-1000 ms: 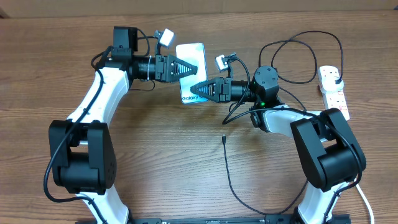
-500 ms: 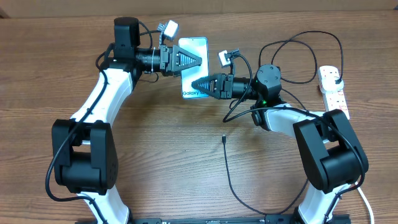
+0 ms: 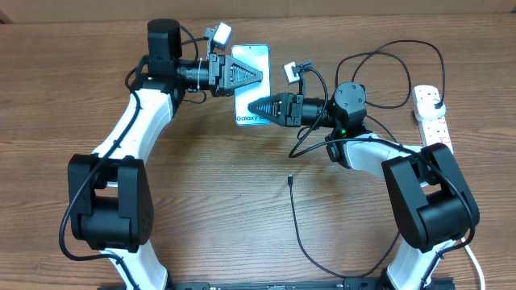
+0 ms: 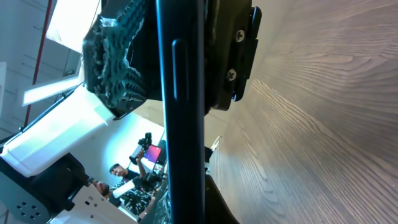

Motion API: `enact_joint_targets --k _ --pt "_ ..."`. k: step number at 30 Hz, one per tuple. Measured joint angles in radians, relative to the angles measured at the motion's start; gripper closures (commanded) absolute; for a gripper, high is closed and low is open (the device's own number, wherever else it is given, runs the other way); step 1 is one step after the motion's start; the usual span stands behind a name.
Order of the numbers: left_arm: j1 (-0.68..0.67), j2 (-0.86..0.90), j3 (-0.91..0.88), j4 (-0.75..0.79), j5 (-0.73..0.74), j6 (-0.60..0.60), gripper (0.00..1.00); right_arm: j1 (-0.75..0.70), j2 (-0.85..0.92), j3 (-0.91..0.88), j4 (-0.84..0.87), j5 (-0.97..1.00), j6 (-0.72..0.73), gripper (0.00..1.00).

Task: Plug charger to phone and switch on socket
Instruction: 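Hold the phone upright with both grippers, then open the right gripper and keep the phone in the left gripper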

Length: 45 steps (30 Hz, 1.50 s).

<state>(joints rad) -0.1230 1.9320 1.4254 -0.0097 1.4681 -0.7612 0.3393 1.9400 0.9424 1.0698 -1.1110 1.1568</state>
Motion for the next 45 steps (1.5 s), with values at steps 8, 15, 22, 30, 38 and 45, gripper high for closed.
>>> enact_joint_targets --k 8,15,22,30,38,45 --pt "0.0 0.0 -0.002 0.0 -0.019 -0.003 0.89 0.0 -0.007 0.002 0.003 0.002 0.016 0.96" --pt "0.0 0.0 -0.008 0.003 -0.042 0.033 0.9 0.0 -0.007 0.002 0.002 0.014 0.066 0.96" --pt "-0.004 0.0 -0.008 0.003 -0.056 0.035 0.87 0.001 -0.007 0.002 -0.003 0.026 0.07 0.96" --pt "-0.005 0.0 -0.008 0.004 -0.064 0.039 0.94 0.001 -0.007 0.002 0.0 0.034 0.077 0.96" --pt "-0.006 0.0 -0.008 0.002 -0.066 0.085 0.96 0.001 -0.007 0.002 -0.006 0.036 0.089 0.68" --pt "-0.033 -0.002 0.003 -0.269 -0.169 0.236 0.96 0.007 0.008 -0.001 -0.022 0.043 0.104 0.31"
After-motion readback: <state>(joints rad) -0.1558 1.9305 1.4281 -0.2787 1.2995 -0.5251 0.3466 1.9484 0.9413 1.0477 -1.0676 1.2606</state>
